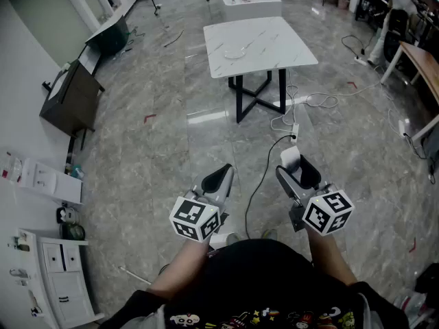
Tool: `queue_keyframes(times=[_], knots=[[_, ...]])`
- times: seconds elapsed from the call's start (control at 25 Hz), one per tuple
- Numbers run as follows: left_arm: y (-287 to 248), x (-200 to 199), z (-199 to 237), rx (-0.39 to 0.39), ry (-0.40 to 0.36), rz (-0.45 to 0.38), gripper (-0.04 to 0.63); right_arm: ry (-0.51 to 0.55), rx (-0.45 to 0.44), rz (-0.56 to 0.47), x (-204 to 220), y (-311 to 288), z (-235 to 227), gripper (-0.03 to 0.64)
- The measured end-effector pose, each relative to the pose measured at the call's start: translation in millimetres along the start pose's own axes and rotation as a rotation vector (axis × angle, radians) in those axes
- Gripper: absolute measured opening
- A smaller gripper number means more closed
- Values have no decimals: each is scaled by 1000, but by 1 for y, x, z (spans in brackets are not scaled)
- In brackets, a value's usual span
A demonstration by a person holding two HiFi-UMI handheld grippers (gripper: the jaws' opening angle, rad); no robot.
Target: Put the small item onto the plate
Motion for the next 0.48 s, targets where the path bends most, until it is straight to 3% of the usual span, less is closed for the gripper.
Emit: queue_keyframes(times=[0.48], knots=[[-54,-3,-1,-30,-38,-39,0,105,6,10,-2,-36,-8,333]])
Point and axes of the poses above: the fingertips, and each gripper's own axes: y backward along the fingers, z to its left, x out of its underside, the point moved 1 cm from there along y, backward along the fingers, and after that the axes turned 12 degrees about y, right-handed, at the moved point
